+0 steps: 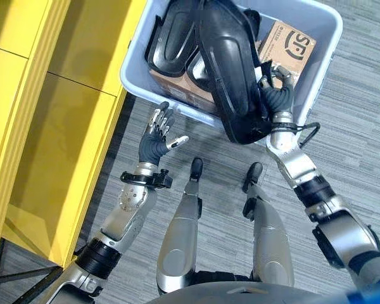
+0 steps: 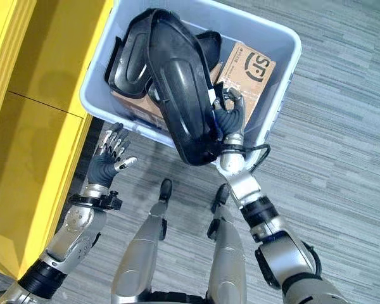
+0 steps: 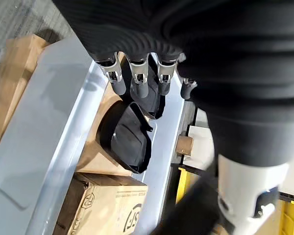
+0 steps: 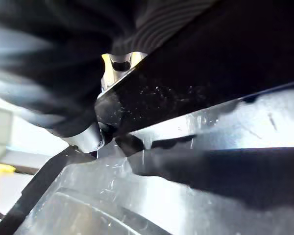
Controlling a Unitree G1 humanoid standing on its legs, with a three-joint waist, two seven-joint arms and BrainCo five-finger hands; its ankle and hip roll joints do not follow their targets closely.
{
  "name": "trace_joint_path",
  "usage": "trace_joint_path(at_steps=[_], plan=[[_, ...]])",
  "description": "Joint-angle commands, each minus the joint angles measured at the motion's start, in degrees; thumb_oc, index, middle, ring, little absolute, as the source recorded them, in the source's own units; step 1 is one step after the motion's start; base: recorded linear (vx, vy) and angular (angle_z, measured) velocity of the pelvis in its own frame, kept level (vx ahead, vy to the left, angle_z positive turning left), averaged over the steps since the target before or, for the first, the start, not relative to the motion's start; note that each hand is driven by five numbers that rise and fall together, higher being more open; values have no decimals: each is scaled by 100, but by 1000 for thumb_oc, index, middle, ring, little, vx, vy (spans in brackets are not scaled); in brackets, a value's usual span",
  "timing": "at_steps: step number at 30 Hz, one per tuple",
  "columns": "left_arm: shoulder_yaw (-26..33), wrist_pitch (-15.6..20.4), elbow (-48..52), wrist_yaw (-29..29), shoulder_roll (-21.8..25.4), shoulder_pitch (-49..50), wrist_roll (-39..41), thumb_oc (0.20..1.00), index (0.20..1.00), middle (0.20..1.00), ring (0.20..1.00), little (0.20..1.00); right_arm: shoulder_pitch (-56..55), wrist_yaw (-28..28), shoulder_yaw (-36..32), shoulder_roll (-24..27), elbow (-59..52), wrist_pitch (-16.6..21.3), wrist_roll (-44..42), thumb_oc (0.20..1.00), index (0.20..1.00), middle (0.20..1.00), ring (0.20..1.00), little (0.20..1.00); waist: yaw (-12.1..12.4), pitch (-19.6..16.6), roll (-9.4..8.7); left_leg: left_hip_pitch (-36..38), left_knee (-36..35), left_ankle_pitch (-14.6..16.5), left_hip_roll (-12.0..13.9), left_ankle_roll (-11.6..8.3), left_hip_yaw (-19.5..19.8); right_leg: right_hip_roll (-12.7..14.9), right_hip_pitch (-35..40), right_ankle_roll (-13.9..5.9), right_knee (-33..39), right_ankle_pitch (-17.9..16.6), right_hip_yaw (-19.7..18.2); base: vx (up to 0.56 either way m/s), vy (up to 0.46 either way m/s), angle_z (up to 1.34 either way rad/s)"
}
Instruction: Move parts from the plastic box to the shelf.
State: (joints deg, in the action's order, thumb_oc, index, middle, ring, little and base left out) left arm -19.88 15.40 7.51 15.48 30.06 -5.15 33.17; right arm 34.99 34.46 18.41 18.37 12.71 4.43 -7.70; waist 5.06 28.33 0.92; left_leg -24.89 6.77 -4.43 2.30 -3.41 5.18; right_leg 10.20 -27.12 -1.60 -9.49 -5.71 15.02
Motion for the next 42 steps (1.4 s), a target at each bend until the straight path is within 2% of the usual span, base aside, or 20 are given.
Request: trace_joint_path(at_steps=[1,7,12,20,25,30,33,35,39,40,41,42], plan=[[149,74,256,-174,251,292,33,1000,1000,1000,1000,1000,-81,-209,-239,-94,-570,705,-68,200,200,200,200,200,-27,-400,-237,283,-106,201,42,104,-396,308,475,-643,132,81,-276,72,-44,-8],[339,-51,192,-345,127,667,35,1000,1000,1000,1000,1000,-1111,-708,-293,-135,-1512,939,-485,200,200,200,200,200,-200,-745,-319,834,-374,158,173,61,-493,194,945,-661,347,115,-328,59,-48,-9],[569,-129,118,-497,13,984,-16,1000,1000,1000,1000,1000,-1791,-1155,-475,116,-2041,1006,-650,200,200,200,200,200,-333,-1066,-328,1296,-617,98,296,-25,-580,92,1328,-659,496,193,-356,58,-57,-11],[939,-228,-92,-660,-219,1405,-193,1000,1000,1000,1000,1000,-2663,-1667,-703,238,-2291,937,-960,200,200,200,200,200,-453,-1651,-199,2054,-1097,-84,530,-150,-720,-85,1904,-650,603,382,-344,41,-55,-9],[1148,-316,-102,-699,-414,1683,-272,1000,1000,1000,1000,1000,-3083,-1835,-832,208,-2451,863,-1160,200,200,200,200,200,-489,-1878,-134,2325,-1119,-72,613,-163,-700,-154,2166,-606,514,573,-334,39,-55,-3],[1308,-383,-42,-725,-607,1938,-326,1000,1000,1000,1000,1000,-3158,-1855,-966,212,-2565,826,-1186,200,200,200,200,200,-441,-2052,-59,2617,-1004,2,708,-171,-594,-201,2438,-521,173,898,-286,41,-77,3],[1381,-413,-28,-684,-700,2075,-327,1000,1000,1000,1000,1000,-3018,-1834,-888,173,-2512,816,-1217,200,200,200,200,200,-374,-2111,-26,2722,-1011,-74,785,-207,-467,-271,2581,-440,50,1062,-191,-3,-93,23],[1455,-434,-13,-615,-825,2178,-226,1000,1000,1000,1000,1000,-2769,-1863,-715,174,-2480,781,-1314,200,200,200,200,200,-234,-2123,-3,2665,-975,-310,878,-295,-311,-378,2690,-330,69,1154,-67,-52,-127,25],[1481,-468,-24,-597,-949,2317,-120,1000,1000,1000,1000,1000,-2469,-1988,-425,272,-2469,785,-1471,200,200,200,200,200,-3,-2040,-2,2314,-822,-686,889,-388,61,-496,2806,-209,364,1129,210,-105,-102,36],[1499,-484,-83,-598,-952,2296,-154,1000,1000,1000,1000,1000,-2447,-1996,-454,377,-2533,810,-1528,200,200,200,200,200,22,-1861,-44,1905,-541,-778,858,-422,-87,-400,2743,-146,365,1152,466,-258,-72,51],[1505,-493,-138,-581,-979,2266,-161,1000,1000,1000,1000,1000,-2474,-1997,-481,453,-2573,798,-1484,200,200,200,200,200,-29,-1844,-61,1761,-459,-749,895,-360,-405,-337,2701,-116,372,1170,640,-249,-51,114],[1498,-495,-248,-539,-1023,2214,-119,1000,1000,1000,1000,1000,-2542,-1960,-551,507,-2614,801,-1435,200,200,200,200,200,-107,-1836,-90,1657,-414,-765,1017,-314,-883,-276,2701,-102,428,1158,843,-37,-28,235]])
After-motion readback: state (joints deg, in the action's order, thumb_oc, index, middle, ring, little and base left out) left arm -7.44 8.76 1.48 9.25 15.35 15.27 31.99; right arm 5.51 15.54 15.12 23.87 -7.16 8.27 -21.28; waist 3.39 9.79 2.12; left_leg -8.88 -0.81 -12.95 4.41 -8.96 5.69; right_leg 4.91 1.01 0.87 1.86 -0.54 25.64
